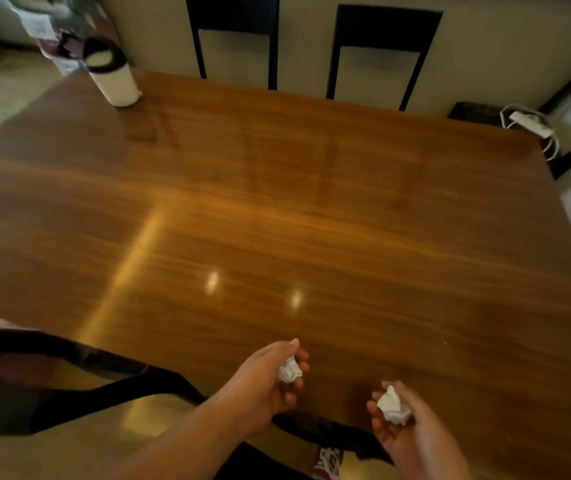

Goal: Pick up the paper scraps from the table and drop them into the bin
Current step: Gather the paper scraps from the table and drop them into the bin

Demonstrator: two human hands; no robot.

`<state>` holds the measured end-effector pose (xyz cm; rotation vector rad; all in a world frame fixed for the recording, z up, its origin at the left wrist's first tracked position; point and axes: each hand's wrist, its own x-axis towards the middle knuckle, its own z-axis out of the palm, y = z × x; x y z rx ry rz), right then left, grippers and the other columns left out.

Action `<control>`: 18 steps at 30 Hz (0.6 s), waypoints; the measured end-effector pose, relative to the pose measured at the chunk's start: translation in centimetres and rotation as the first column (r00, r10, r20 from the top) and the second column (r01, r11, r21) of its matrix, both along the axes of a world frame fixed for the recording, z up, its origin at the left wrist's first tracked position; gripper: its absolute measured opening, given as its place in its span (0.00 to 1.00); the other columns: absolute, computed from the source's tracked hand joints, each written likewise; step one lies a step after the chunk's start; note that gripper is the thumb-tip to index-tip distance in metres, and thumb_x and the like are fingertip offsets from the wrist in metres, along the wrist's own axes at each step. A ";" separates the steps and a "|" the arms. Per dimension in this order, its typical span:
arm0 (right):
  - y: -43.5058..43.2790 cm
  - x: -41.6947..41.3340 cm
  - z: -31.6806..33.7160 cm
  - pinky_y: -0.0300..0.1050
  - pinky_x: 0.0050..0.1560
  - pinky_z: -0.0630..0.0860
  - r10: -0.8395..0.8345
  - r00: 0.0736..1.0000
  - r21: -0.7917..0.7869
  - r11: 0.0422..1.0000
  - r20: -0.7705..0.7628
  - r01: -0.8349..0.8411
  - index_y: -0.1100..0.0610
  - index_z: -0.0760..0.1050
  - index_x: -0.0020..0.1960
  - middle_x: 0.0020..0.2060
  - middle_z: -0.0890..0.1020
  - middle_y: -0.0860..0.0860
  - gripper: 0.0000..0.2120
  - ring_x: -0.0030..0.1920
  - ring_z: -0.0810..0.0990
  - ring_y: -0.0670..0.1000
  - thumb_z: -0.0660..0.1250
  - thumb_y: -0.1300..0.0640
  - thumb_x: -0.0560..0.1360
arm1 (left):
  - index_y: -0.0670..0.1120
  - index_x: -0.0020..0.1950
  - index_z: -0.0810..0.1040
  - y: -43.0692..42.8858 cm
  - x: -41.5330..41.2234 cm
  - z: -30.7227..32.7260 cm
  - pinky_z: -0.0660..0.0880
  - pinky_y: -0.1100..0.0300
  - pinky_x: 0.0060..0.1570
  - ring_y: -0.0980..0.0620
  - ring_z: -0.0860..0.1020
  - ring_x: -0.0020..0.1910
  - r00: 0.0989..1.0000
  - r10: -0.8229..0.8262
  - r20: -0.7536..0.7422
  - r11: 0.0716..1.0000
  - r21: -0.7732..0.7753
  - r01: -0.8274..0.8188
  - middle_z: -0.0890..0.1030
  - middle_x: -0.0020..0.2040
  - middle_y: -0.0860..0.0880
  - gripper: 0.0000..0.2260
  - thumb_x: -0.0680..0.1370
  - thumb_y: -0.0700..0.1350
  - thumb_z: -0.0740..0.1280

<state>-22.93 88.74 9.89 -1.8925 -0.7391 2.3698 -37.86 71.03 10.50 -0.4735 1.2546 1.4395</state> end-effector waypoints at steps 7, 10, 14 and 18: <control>-9.8 3.2 6.2 0.47 0.35 0.76 0.202 0.972 -0.012 0.979 -0.120 -0.204 0.59 0.78 0.53 0.45 0.82 0.59 0.11 0.41 0.82 0.56 0.63 0.52 0.79 | 0.46 0.44 0.83 -12.6 5.3 4.0 0.78 0.58 0.30 0.50 0.82 0.39 0.985 0.072 0.157 0.972 0.212 -0.105 0.82 0.43 0.46 0.08 0.74 0.50 0.69; -12.5 4.6 7.2 0.46 0.34 0.78 0.296 0.942 0.042 0.955 -0.157 -0.293 0.61 0.79 0.54 0.44 0.83 0.59 0.12 0.40 0.83 0.55 0.64 0.54 0.78 | 0.45 0.44 0.83 -15.7 7.8 4.9 0.78 0.57 0.30 0.50 0.82 0.38 0.982 0.159 0.103 0.963 0.204 -0.177 0.83 0.44 0.45 0.08 0.74 0.49 0.69; -14.4 6.6 7.4 0.45 0.33 0.78 0.435 0.886 0.065 0.900 -0.160 -0.431 0.62 0.79 0.54 0.41 0.84 0.59 0.12 0.38 0.84 0.54 0.65 0.55 0.77 | 0.47 0.42 0.83 -18.1 11.7 5.1 0.78 0.58 0.31 0.50 0.82 0.38 0.960 0.278 0.033 0.935 0.221 -0.278 0.83 0.43 0.46 0.09 0.76 0.49 0.67; -14.8 8.1 7.3 0.45 0.32 0.79 0.570 0.808 0.063 0.821 -0.147 -0.567 0.63 0.79 0.55 0.37 0.85 0.59 0.12 0.35 0.84 0.54 0.65 0.56 0.77 | 0.46 0.41 0.83 -19.4 16.4 4.5 0.77 0.59 0.29 0.52 0.81 0.36 0.874 0.481 0.069 0.835 0.269 -0.480 0.82 0.41 0.46 0.10 0.76 0.49 0.66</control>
